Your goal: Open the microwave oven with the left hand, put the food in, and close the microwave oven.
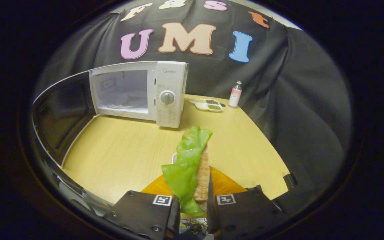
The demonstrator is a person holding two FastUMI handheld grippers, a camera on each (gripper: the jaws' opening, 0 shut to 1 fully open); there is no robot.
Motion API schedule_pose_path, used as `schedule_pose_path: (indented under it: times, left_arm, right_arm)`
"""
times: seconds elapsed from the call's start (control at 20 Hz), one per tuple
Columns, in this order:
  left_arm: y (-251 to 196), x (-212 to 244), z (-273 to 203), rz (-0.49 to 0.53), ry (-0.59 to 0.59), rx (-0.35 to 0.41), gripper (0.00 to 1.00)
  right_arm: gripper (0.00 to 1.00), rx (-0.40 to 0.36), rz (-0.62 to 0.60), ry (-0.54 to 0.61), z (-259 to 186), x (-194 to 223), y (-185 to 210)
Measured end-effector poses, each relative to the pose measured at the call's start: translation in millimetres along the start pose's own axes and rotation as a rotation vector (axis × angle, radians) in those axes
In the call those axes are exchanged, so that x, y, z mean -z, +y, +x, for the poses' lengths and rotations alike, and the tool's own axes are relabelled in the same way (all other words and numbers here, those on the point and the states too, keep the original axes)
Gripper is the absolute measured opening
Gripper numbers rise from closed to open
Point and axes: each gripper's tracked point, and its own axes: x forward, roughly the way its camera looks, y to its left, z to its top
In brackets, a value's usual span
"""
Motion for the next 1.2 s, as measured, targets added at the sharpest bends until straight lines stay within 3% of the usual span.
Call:
schedule_pose_path:
  times: [0.25, 0.3, 0.4, 0.45, 0.55, 0.65, 0.7, 1.0, 1.15, 1.2]
  left_arm:
    - [-0.5, 4.0, 5.0, -0.003, 0.006, 0.006, 0.95]
    - [0.3, 4.8, 4.8, -0.002, 0.011, 0.005, 0.95]
    - [-2.7, 5.7, 2.8, 0.004, 0.004, 0.026, 0.95]
    - [-4.1, 5.3, 2.6, 0.01, 0.001, 0.034, 0.92]
    - [-7.5, 6.6, 2.9, 0.027, 0.002, 0.039, 0.95]
    - [-7.2, 8.2, 4.8, 0.035, 0.012, 0.038, 0.95]
    - [-7.8, 9.3, 5.8, 0.031, 0.016, 0.039, 0.95]
    - [3.3, 17.1, 11.9, 0.037, 0.043, 0.015, 0.92]
    - [13.9, 29.8, 14.2, 0.047, 0.077, -0.006, 0.95]
    - [18.2, 34.7, 13.1, 0.051, 0.092, -0.015, 0.92]
  right_arm:
    - [0.34, -0.044, 0.006, -0.017, 1.1, -22.2, 14.5]
    - [0.29, -0.054, 0.003, -0.025, 2.5, -27.9, 17.5]
    - [0.29, -0.081, 0.009, -0.035, 5.9, -37.5, 24.8]
    - [0.34, -0.1, 0.02, -0.041, 8.8, -42.9, 30.4]
    - [0.29, -0.133, 0.034, -0.047, 14.1, -53.4, 44.9]
    - [0.29, -0.172, 0.039, -0.054, 19.5, -62.9, 65.2]
    - [0.34, -0.192, 0.038, -0.055, 22.8, -67.5, 77.3]
    - [0.34, -0.309, 0.065, -0.06, 45.7, -95.8, 156.6]
    - [0.34, -0.346, 0.169, -0.031, 66.8, -109.1, 198.6]
    - [0.34, -0.357, 0.228, -0.016, 74.7, -114.2, 214.2]
